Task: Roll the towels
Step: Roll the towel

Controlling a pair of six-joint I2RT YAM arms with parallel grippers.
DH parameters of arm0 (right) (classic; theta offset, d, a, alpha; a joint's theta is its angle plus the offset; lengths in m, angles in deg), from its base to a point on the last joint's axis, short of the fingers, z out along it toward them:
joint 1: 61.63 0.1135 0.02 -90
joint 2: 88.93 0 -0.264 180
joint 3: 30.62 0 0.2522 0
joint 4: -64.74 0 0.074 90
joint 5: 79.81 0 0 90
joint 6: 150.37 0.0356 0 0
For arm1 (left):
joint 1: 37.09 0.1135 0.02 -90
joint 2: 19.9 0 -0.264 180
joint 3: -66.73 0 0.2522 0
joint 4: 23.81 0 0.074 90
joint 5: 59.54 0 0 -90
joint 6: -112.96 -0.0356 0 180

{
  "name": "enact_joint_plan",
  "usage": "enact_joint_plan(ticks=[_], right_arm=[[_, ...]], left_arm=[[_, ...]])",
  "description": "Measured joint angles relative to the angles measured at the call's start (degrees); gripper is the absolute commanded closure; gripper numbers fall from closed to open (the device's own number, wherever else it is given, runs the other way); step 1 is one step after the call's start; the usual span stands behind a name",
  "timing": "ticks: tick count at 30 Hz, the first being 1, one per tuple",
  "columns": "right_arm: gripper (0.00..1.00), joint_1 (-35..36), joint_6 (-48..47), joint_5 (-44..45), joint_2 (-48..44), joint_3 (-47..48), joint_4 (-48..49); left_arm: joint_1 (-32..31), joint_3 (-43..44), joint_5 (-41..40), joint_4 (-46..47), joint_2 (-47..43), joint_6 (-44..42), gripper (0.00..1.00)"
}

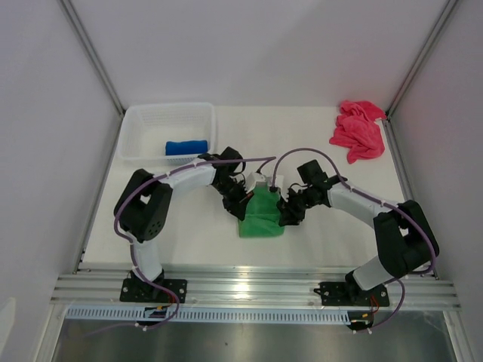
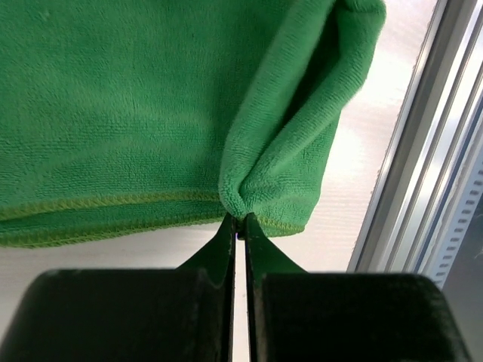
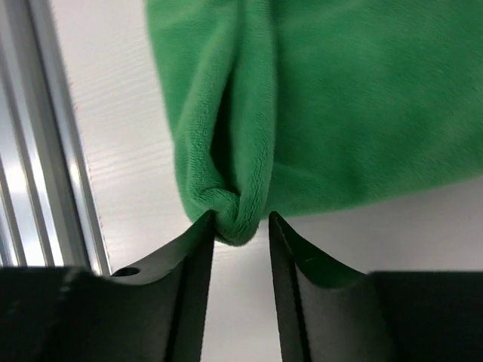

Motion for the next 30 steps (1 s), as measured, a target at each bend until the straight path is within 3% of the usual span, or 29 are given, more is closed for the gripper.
enact_joint_plan(ticks=[4, 12, 15, 17, 18, 22, 25, 30], right_arm=[[0.50, -2.40, 5.75, 2.62, 0.96, 0.44, 3.41], [0.50, -7.26, 14.58, 3.89, -0.85, 1.20, 9.40], [0.59, -7.45, 15.87, 4.42, -3.80, 0.74, 10.23], [0.71, -7.43, 16.63, 3.98, -6.27, -0.76, 11.08], [0.78, -7.43, 17.16, 3.06, -8.00, -2.19, 11.67], [0.90, -7.39, 19.89, -3.93, -16.63, -10.56, 15.02], [0.98, -5.53, 22.01, -8.96, -21.49, -16.39, 19.21], [1.00, -0.52, 23.80, -12.55, -21.62, -21.46, 29.05]], left_arm=[[-0.33, -0.98, -0.55, -0.37, 0.13, -0.44, 0.99], [-0.70, -0.98, -0.83, -0.42, 0.63, -0.50, 0.99], [-0.39, -0.98, -0.98, -0.37, 0.85, -0.28, 0.99], [-0.09, -0.98, -0.98, -0.28, 0.98, 0.13, 0.99], [0.09, -0.98, -0.98, -0.17, 1.11, 0.31, 0.99], [0.66, -0.98, -1.03, 0.13, 1.73, 1.42, 0.99], [0.76, -0.98, -1.07, 0.28, 2.14, 2.25, 0.99], [0.81, -0.98, -1.20, 0.37, 2.47, 2.93, 0.99]])
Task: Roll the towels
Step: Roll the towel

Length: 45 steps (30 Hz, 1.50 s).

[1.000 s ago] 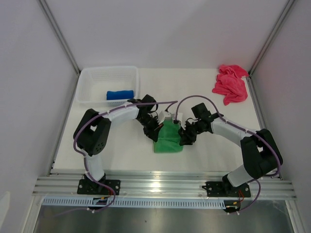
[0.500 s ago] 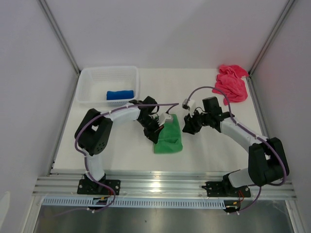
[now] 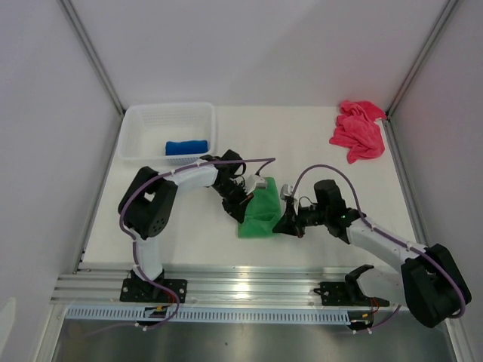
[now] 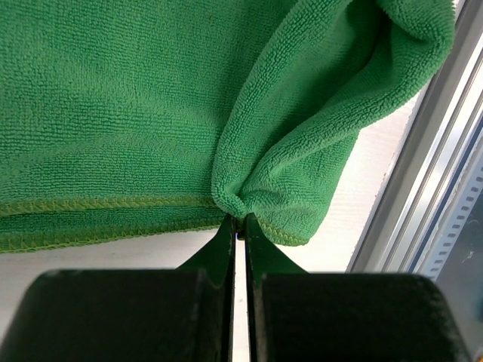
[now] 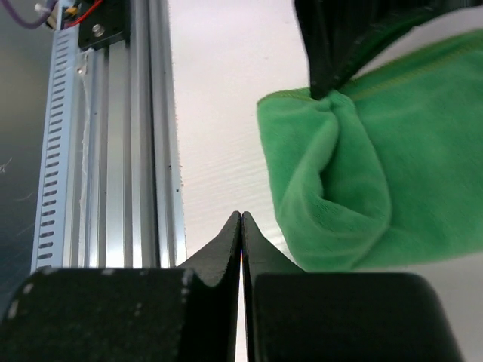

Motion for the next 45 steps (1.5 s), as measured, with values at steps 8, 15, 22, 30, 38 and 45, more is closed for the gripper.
enact_joint_plan(ticks=[8, 15, 22, 30, 38, 45], right_arm=[[1.00, 5.55, 0.17, 0.15, 7.87, -0.72, 10.21], [1.00, 6.73, 0.68, 5.11, 14.49, -0.48, 15.19], [1.00, 4.15, 4.76, 7.52, 20.00, -0.11, 21.05], [1.00, 1.90, 10.78, 8.26, 23.78, 0.52, 26.23], [1.00, 1.09, 13.53, 8.44, 25.07, 0.52, 27.50], [1.00, 1.05, 14.71, 9.16, 26.10, 0.52, 28.00]], left_arm=[[0.26, 0.00, -0.28, 0.15, 0.66, 0.98, 0.99], [0.28, 0.00, -0.87, 0.20, 0.66, 1.20, 0.99], [0.28, 0.35, -1.95, 0.07, 0.68, 1.18, 0.99], [0.28, 0.87, -3.43, 0.13, 0.76, 1.14, 0.89], [0.28, 1.81, -5.14, 0.00, 0.74, 1.14, 0.73], [0.33, 5.33, -6.75, -0.35, 0.66, 0.74, 0.63]])
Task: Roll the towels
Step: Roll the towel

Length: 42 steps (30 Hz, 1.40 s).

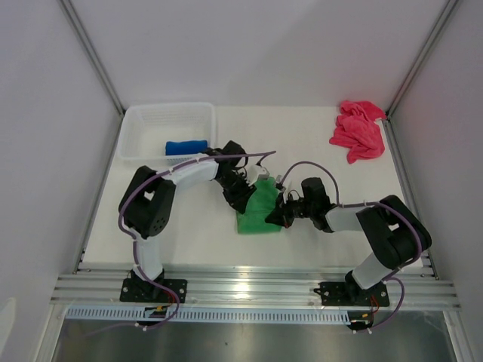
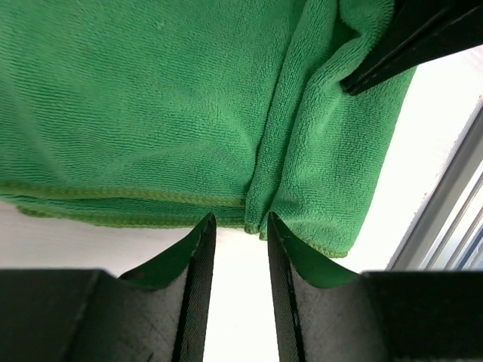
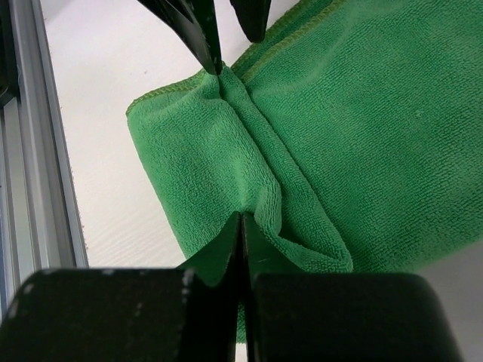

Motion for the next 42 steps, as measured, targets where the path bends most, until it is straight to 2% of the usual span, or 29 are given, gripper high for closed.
enact_joint_plan(ticks=[5, 9, 11, 15, 19, 28, 35, 42], right_arm=[[1.00, 0.00, 1.53, 0.87, 0.66, 0.00, 0.96], [1.00, 0.00, 3.02, 1.95, 0.68, 0.09, 1.16], [1.00, 0.00, 3.80, 2.36, 0.70, 0.28, 1.05], [1.00, 0.07, 4.63, 3.50, 0.70, 0.42, 1.01], [1.00, 0.28, 4.85, 4.02, 0.70, 0.42, 1.07], [1.00, 0.87, 4.85, 4.92, 0.55, 0.42, 1.03], [1.00, 0.94, 4.15, 5.05, 0.52, 0.42, 0.79], [1.00, 0.92, 3.89, 5.03, 0.52, 0.42, 0.70]], left_arm=[[0.04, 0.90, -1.07, -0.26, -2.16, -0.37, 0.59], [-1.05, 1.05, -2.54, -0.68, -6.78, -4.17, 0.58], [-3.32, 0.52, -4.28, -0.48, -9.68, -7.41, 0.55], [-11.98, -6.49, -7.02, 2.62, -15.15, -14.23, 0.49], [-17.64, -10.82, -9.55, 3.72, -14.88, -17.70, 0.46], [-18.64, -13.94, -16.55, 10.34, -12.96, -19.17, 0.41], [-19.82, -14.91, -16.92, 10.62, -11.78, -17.59, 0.35], [-20.00, -14.93, -18.18, 12.04, -9.53, -15.76, 0.35]])
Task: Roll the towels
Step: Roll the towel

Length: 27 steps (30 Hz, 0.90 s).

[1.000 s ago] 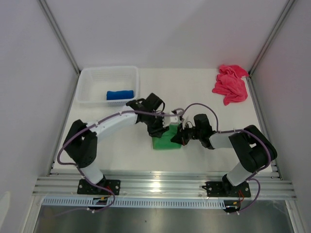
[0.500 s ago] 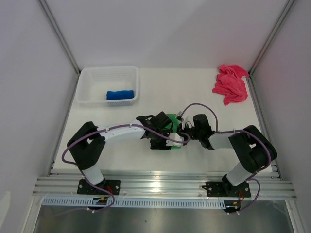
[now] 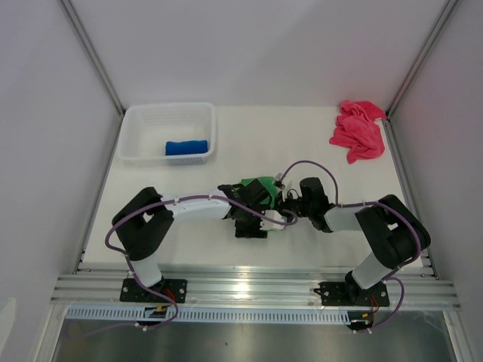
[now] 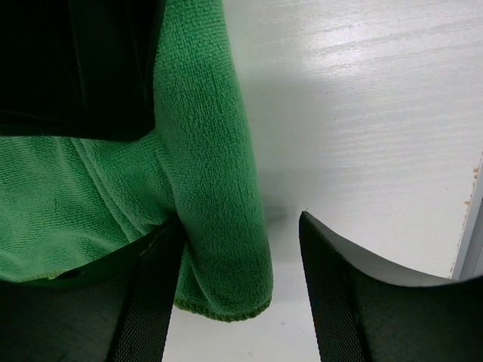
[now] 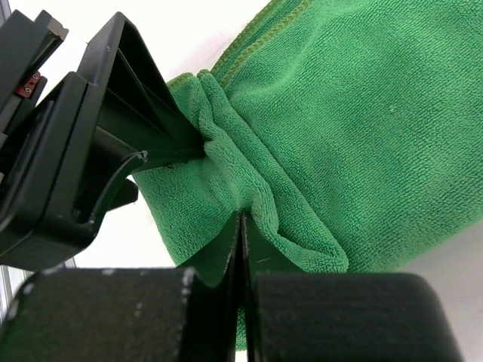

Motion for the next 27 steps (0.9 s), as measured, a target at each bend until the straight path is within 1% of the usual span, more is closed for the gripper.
enact_joint_plan(ticks=[3, 4, 6, 7, 8, 9, 10, 12, 16, 17, 21, 27], right_arm=[[0.99, -0.13, -0.22, -0.09, -0.20, 0.04, -0.42], [0.99, -0.20, -0.46, -0.20, -0.31, 0.09, -0.68], [0.97, -0.42, -1.18, -0.35, -0.79, 0.22, -1.57], [0.97, -0.59, -1.53, -0.44, -1.14, 0.28, -2.14], [0.95, -0.85, -2.01, -0.55, -1.79, 0.28, -3.02], [0.94, -1.11, -2.12, -0.59, -1.99, 0.28, -3.23], [0.93, -1.53, -2.47, -0.74, -2.56, 0.33, -3.98], [0.89, -2.45, -3.23, -1.09, -3.69, 0.68, -5.90], [0.85, -4.33, -4.33, -1.42, -6.88, 1.57, -9.57], [0.80, -4.98, -4.42, -1.46, -8.00, 1.77, -10.34], [0.78, -7.13, -5.46, -1.38, -11.87, 4.22, -14.56], [0.76, -9.49, -12.37, 2.49, -17.79, 9.84, -24.11]], left_arm=[[-0.22, -0.59, -1.51, 1.18, 0.02, 0.28, 0.41], [-0.31, -0.81, -2.12, 1.73, 0.04, 0.33, 0.48], [-0.55, -0.98, -3.50, 2.75, 0.15, 0.55, 0.60], [-0.57, -1.01, -4.24, 3.30, 0.31, 0.68, 0.73], [-0.57, -1.03, -4.92, 3.89, 0.42, 1.01, 0.84], [-0.57, -1.07, -5.49, 4.50, 0.50, 0.85, 0.84], [-0.57, -1.14, -5.92, 4.70, 0.50, 0.83, 0.93], [-0.59, -1.14, -6.25, 4.68, 0.50, 1.14, 0.99], [-0.24, -0.61, -5.27, 3.78, 0.50, 1.29, 0.99], [0.11, -0.39, -4.48, 3.32, 0.50, 1.27, 0.99], [2.67, 1.73, 0.04, -1.03, 0.74, 1.18, 0.99], [8.26, 5.92, 8.96, -9.53, 2.05, -0.42, 0.99]])
